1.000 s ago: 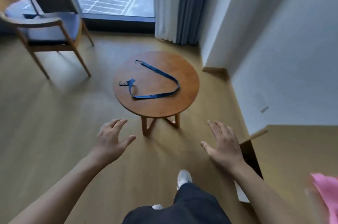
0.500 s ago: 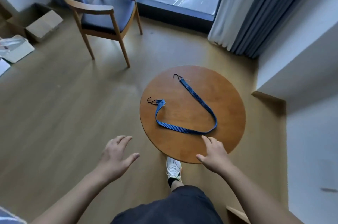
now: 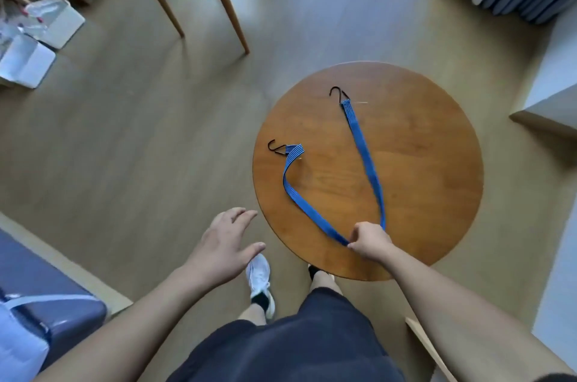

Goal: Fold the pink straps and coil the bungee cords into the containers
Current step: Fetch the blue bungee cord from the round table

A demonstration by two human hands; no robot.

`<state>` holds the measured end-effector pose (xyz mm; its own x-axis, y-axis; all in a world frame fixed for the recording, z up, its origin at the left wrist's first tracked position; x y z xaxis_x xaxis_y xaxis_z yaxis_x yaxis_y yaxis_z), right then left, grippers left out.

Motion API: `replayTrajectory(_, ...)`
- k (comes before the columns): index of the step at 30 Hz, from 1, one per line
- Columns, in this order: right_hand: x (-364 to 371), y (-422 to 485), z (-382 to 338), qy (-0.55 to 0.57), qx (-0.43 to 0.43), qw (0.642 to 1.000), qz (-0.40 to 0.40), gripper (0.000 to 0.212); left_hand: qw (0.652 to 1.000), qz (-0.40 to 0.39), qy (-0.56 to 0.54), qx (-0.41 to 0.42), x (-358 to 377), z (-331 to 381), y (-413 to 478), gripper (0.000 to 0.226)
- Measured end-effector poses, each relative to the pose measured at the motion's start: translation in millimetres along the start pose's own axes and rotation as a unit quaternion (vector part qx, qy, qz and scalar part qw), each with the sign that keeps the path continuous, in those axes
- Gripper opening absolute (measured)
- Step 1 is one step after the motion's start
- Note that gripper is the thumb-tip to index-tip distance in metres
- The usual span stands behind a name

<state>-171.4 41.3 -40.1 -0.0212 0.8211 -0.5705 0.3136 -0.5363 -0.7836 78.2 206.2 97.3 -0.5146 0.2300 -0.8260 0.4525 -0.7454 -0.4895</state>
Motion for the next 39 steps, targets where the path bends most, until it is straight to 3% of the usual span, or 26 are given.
replayTrajectory(3,-12,-11,-28,0.155,-0.025,0.987,-0.019,0.007,1.0,-0.016,-0.014,0.016,-7,11,9,0.077)
replayTrajectory(7,-63,-47,-79,0.359,-0.076,0.93,0.006,0.003,0.997,-0.02,-0.041,0.057,-28,36,21,0.093)
replayTrajectory(14,-170,-139,-147,0.483,-0.222,0.841,0.099,0.01,0.968,0.027,-0.164,0.186,-101,102,44,0.132)
replayTrajectory(16,-196,-166,-159,0.499,-0.241,0.818,0.149,0.011,0.948,0.044,-0.226,0.22,-129,120,45,0.123)
replayTrajectory(21,-243,-230,-176,0.558,-0.29,0.746,0.218,0.016,0.885,0.06,-0.335,0.317,-192,156,38,0.067)
replayTrajectory(26,-251,-269,-178,0.55,-0.325,0.707,0.304,0.025,0.846,0.091,-0.327,0.411,-231,170,13,0.02)
replayTrajectory(29,-240,-276,-172,0.487,-0.273,0.733,0.388,0.031,0.832,0.109,-0.356,0.412,-244,169,-1,0.011)
replayTrajectory(32,-216,-277,-174,0.446,-0.229,0.774,0.387,0.019,0.804,0.1,-0.408,0.421,-256,169,-15,0.023)
replayTrajectory(36,-197,-292,-182,0.455,-0.241,0.744,0.427,0.01,0.793,0.09,-0.408,0.444,-259,165,-25,0.018)
replayTrajectory(38,-194,-304,-189,0.471,-0.259,0.729,0.424,0.011,0.791,0.045,-0.427,0.436,-252,160,-26,0.006)
replayTrajectory(39,-193,-311,-192,0.486,-0.268,0.719,0.418,0.012,0.788,0.018,-0.441,0.43,-248,157,-28,0.011)
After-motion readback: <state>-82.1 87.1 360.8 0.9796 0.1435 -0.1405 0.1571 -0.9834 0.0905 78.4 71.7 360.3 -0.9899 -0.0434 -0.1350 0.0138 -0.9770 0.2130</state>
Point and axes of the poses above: each hand's wrist, its own y-axis towards the middle knuckle, its own x-axis out of the palm, z = x × y, the point moved 4 cm from there along y, towards the middle knuckle, and after that the axes turned 9 degrees about z, right-handed, at the moved point
